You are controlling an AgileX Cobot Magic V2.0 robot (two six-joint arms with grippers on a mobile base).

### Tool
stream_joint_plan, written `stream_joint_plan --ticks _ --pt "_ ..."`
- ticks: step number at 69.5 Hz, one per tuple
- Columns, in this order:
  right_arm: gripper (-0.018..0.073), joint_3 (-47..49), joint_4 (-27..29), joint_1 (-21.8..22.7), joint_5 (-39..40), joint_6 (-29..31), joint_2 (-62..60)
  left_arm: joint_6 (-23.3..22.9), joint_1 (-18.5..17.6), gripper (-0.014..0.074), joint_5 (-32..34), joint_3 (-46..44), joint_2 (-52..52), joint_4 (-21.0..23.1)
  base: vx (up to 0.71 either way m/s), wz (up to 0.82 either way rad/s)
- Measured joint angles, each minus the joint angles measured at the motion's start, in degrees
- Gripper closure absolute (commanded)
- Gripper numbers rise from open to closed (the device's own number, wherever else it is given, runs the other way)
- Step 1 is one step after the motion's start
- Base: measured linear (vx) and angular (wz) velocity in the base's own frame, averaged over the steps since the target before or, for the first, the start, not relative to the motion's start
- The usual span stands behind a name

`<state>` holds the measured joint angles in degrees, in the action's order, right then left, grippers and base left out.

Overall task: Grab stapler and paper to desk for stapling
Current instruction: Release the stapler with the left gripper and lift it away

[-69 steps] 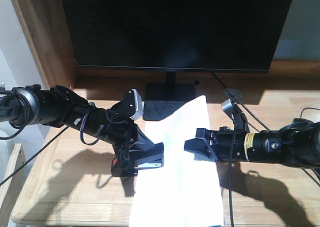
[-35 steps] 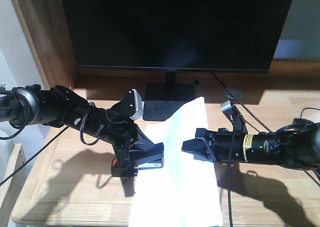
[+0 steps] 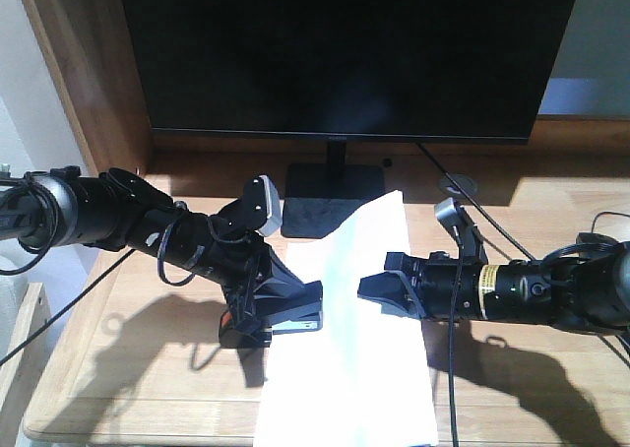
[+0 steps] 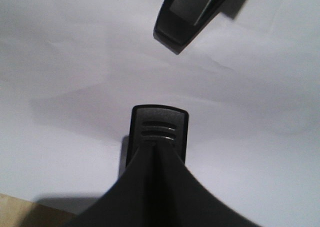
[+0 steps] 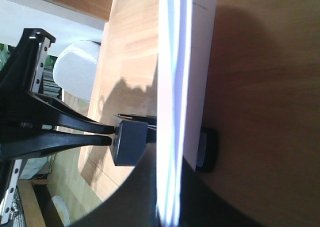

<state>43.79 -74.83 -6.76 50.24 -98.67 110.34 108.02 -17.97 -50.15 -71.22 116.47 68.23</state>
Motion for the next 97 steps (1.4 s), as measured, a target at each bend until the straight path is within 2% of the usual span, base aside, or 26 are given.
stream_joint_plan --ticks 33,62,87,97 --pt "0.0565 0.0 0.0 0.0 0.0 0.1 0.0 0.0 -0.2 0.0603 0.6 0.0 0.2 4.2 0.0 0.0" --pt "0.0565 0.0 0.0 0.0 0.0 0.1 0.0 0.0 -1.4 0.0603 -0.5 -0.6 5.7 7.5 0.0 0.0" --pt "0.0565 0.0 0.0 0.0 0.0 0.1 0.0 0.0 -1.4 0.0603 -1.0 -0.7 5.9 7.8 0.0 0.0" --pt "0.0565 0.0 0.0 0.0 0.0 0.1 0.0 0.0 -1.5 0.0603 -0.7 -0.7 4.5 6.6 0.0 0.0"
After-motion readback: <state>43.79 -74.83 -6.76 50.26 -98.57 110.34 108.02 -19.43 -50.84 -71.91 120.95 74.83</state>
